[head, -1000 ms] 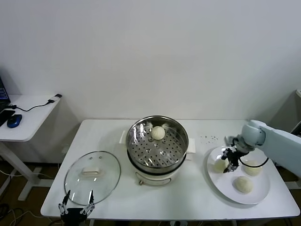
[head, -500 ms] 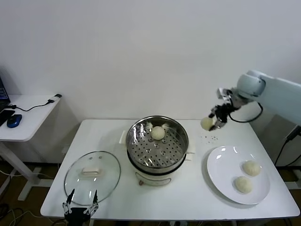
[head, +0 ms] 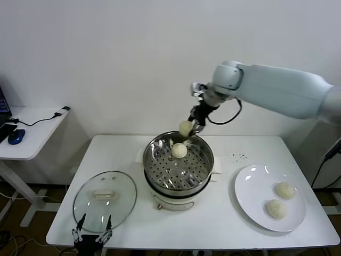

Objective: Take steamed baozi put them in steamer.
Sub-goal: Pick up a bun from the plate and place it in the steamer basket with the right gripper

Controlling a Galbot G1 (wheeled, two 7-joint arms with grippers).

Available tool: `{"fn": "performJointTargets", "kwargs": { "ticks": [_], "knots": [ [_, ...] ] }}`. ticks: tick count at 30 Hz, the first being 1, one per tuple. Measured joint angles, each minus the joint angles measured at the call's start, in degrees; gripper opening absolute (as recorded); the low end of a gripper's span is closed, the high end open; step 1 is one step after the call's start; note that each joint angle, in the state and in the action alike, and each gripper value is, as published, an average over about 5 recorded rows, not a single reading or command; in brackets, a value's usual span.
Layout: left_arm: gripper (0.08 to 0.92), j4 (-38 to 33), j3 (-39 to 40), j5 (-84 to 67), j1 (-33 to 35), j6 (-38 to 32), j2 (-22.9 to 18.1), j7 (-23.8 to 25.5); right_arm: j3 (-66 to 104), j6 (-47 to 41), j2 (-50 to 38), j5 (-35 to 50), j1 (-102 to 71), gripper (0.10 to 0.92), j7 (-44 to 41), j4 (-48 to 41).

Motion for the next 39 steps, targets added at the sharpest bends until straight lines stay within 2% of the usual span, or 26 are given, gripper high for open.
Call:
{"fn": "performJointTargets", "kwargs": {
  "ticks": [10, 22, 31, 39],
  "knots": [
    [0.823, 0.43, -0.50, 0.29, -0.16, -0.21, 0.40, -0.05, -1.42, -1.56, 6.97, 1.03, -5.44, 0.568, 2.66, -0.86],
    [0.823, 0.69, -0.52, 0.80, -0.06, -0.23, 0.32, -0.02, -2.40, -2.18, 9.95, 0.97, -9.14, 0.586, 3.61, -1.98],
    [0.823, 0.83, -0.44, 1.02, 0.09, -0.35, 0.23, -0.06, -2.12, -2.59, 9.95, 0.93, -9.40, 0.793, 3.80, -1.76],
    [0.823, 1.00, -0.38, 1.16, 0.16, -0.39, 0.23, -0.10, -2.08, -1.98, 7.02, 0.81, -6.41, 0.823, 2.88, 0.80]
  ]
}}
